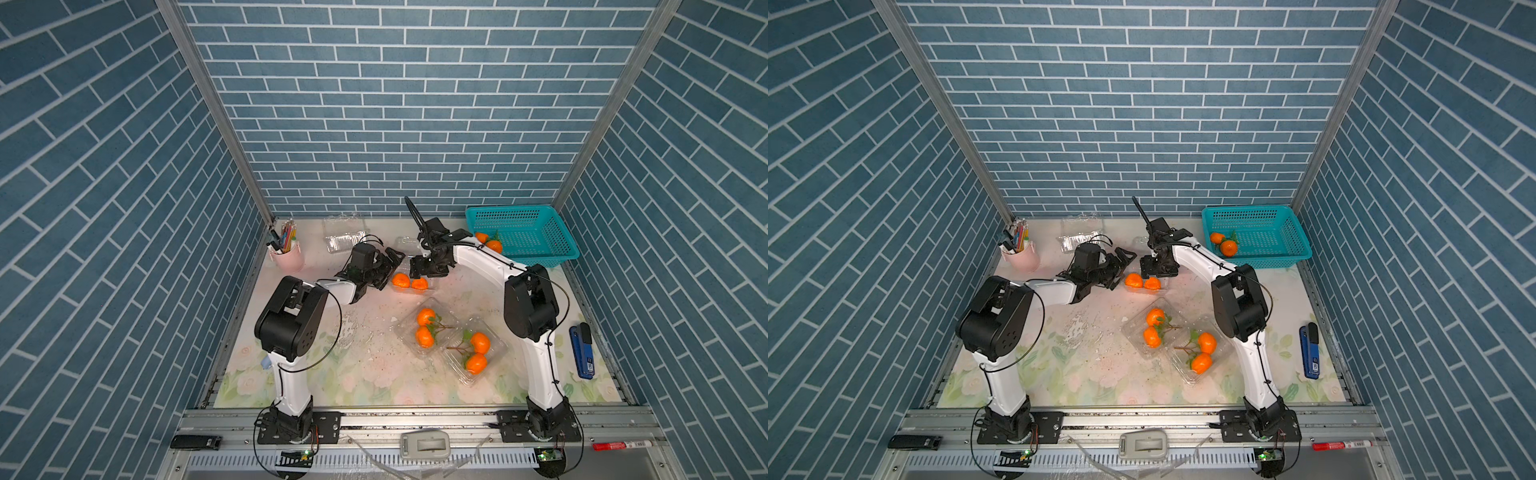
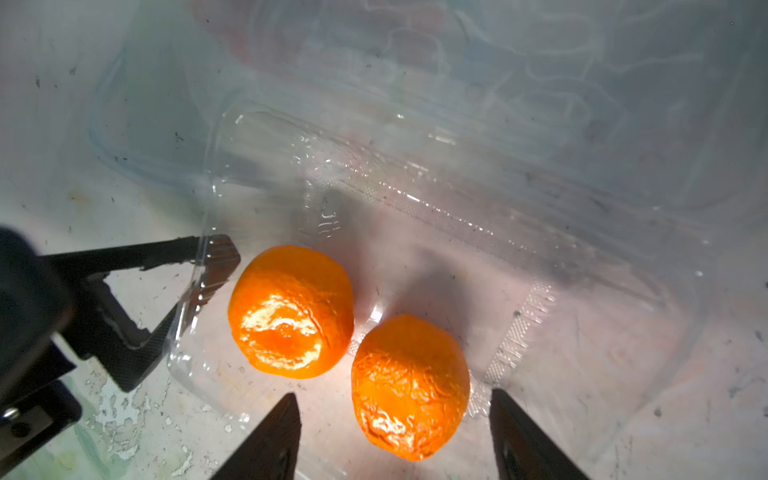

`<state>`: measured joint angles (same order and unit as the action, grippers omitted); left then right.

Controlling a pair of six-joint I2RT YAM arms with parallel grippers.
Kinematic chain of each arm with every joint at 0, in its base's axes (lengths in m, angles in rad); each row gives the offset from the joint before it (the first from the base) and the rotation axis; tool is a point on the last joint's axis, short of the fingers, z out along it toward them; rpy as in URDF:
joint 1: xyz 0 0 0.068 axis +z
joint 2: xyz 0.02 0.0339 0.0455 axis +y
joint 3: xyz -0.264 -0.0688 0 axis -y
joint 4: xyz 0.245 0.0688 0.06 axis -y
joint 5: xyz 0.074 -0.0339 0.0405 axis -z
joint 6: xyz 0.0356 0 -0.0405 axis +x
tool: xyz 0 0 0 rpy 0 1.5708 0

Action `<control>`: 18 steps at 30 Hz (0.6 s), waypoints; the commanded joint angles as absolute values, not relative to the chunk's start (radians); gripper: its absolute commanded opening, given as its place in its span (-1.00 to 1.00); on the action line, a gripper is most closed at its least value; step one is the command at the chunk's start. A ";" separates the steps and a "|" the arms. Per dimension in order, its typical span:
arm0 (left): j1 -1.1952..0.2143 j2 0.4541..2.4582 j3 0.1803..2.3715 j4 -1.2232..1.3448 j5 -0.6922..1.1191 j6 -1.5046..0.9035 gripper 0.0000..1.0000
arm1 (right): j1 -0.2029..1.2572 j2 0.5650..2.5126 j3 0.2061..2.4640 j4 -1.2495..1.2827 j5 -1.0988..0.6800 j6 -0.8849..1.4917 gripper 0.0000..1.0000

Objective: Take oranges out of containers
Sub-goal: Pick up the orange from the packing box.

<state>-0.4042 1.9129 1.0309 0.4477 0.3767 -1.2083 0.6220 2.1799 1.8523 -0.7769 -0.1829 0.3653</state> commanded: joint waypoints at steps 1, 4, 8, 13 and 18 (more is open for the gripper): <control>-0.410 1.937 1.050 0.474 0.363 -1.216 0.99 | 0.634 2.178 1.862 -0.857 -0.150 0.315 0.45; -0.410 1.933 1.045 0.478 0.358 -1.218 0.99 | 0.637 2.186 1.858 -0.859 -0.139 0.308 0.45; -0.410 1.934 1.043 0.480 0.356 -1.219 0.99 | 0.637 2.231 1.862 -0.857 -0.136 0.308 0.43; -0.411 1.934 1.042 0.482 0.360 -1.221 0.99 | 0.639 2.272 1.871 -0.860 -0.117 0.303 0.34; -0.410 1.937 1.042 0.484 0.357 -1.221 0.99 | 0.641 2.296 1.873 -0.858 -0.096 0.302 0.20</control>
<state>-0.4065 1.9209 1.0309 0.4694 0.3626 -1.2232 0.6353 2.2749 1.8523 -0.8257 -0.1276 0.3294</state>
